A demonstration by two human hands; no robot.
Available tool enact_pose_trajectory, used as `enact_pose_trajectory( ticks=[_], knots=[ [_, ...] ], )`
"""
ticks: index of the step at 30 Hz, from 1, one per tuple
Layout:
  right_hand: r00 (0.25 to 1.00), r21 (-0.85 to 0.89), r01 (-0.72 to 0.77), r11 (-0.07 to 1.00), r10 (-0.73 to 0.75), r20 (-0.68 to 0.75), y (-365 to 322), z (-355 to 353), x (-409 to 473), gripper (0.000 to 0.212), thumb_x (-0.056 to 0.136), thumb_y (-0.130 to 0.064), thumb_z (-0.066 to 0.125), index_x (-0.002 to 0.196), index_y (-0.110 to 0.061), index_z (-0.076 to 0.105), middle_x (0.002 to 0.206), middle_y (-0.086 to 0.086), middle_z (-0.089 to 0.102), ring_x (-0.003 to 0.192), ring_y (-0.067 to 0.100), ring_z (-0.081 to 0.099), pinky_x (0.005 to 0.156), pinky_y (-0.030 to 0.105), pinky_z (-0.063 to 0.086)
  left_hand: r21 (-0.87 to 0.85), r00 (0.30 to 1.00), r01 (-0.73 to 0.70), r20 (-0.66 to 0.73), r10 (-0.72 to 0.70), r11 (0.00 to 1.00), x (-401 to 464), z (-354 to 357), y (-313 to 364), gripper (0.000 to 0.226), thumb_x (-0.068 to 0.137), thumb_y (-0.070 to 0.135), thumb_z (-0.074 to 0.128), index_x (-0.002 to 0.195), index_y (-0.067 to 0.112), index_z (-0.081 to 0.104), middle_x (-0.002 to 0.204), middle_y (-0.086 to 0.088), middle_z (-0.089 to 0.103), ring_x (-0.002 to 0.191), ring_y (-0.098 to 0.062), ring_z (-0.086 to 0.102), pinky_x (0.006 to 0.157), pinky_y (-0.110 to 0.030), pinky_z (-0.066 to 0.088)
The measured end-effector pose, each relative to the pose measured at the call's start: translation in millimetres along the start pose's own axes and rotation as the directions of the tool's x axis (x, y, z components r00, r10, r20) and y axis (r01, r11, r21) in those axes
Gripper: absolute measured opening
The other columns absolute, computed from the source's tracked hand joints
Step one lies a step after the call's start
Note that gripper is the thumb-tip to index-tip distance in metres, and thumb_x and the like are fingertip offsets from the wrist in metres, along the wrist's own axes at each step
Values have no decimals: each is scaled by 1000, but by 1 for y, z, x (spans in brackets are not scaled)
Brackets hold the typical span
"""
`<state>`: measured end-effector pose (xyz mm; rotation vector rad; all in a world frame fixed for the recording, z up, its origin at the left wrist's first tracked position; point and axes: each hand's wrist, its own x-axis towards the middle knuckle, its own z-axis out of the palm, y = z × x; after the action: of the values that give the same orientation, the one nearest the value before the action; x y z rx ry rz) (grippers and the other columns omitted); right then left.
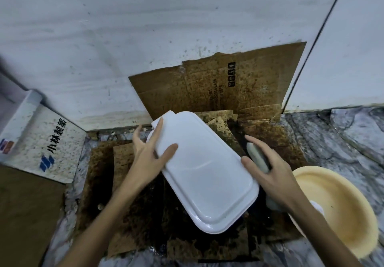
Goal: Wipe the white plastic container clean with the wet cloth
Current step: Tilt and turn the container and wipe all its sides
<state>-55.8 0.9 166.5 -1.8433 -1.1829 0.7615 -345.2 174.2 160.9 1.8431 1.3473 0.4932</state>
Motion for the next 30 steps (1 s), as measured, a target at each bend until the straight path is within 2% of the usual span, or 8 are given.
enact_pose_trajectory(
  ticks=[5,8,11,15,17,21,27,30],
  knots=[
    [942,-8,86,996,-79,325,-13,-5,53,66,84,-84,61,146,-68,43,150,-31,51,139,-2,50,115,43,47,-195,987,134,-57,-147,972,-57,40,13,91,80,76,64,154,75,12,162,23,-10,141,-21,32,119,-38,35],
    [901,9,126,992,-118,417,-18,4,69,68,82,-82,68,145,-69,44,146,-38,52,135,-9,51,113,43,49,-224,981,168,-62,-186,960,-77,54,23,95,77,81,62,150,80,0,143,18,13,112,-15,48,94,-26,45],
    [868,-10,155,988,-131,478,-19,13,76,73,78,-80,74,143,-73,42,145,-46,48,133,-16,47,112,38,49,-255,980,170,-57,-190,952,-81,55,27,96,82,83,60,145,82,-13,124,7,43,100,-10,58,76,-23,49],
    [840,-17,197,980,-160,519,-22,15,77,81,77,-79,76,146,-77,32,150,-49,39,133,-22,41,108,30,48,-290,991,109,-44,-127,951,-78,51,24,99,77,85,64,146,83,-7,113,50,58,97,17,64,74,-17,54],
    [834,0,215,977,-184,520,-24,14,77,82,79,-76,76,148,-76,30,154,-47,37,137,-17,42,109,29,47,-346,993,92,-32,-110,934,-74,50,23,98,75,83,69,149,82,5,118,66,46,107,26,58,88,-25,59],
    [846,146,123,982,-180,501,-21,13,71,74,87,-53,83,148,-66,43,153,-36,46,137,-5,52,109,36,53,-398,998,55,34,-46,916,-62,44,22,96,75,74,79,151,77,19,137,56,46,128,17,55,108,-40,56],
    [947,332,94,939,-187,261,-16,8,46,73,89,-44,85,150,-57,47,149,-35,50,128,-10,57,91,16,58,-303,968,-43,223,114,952,-17,12,48,96,74,76,81,151,76,24,147,47,46,134,8,55,106,-35,56],
    [977,346,103,932,-160,139,-16,14,35,74,88,-50,84,150,-61,45,148,-37,50,130,-9,56,93,23,59,-254,935,-72,319,154,965,7,1,56,92,78,70,82,150,77,25,145,49,45,130,12,57,104,-29,57]
  ],
)
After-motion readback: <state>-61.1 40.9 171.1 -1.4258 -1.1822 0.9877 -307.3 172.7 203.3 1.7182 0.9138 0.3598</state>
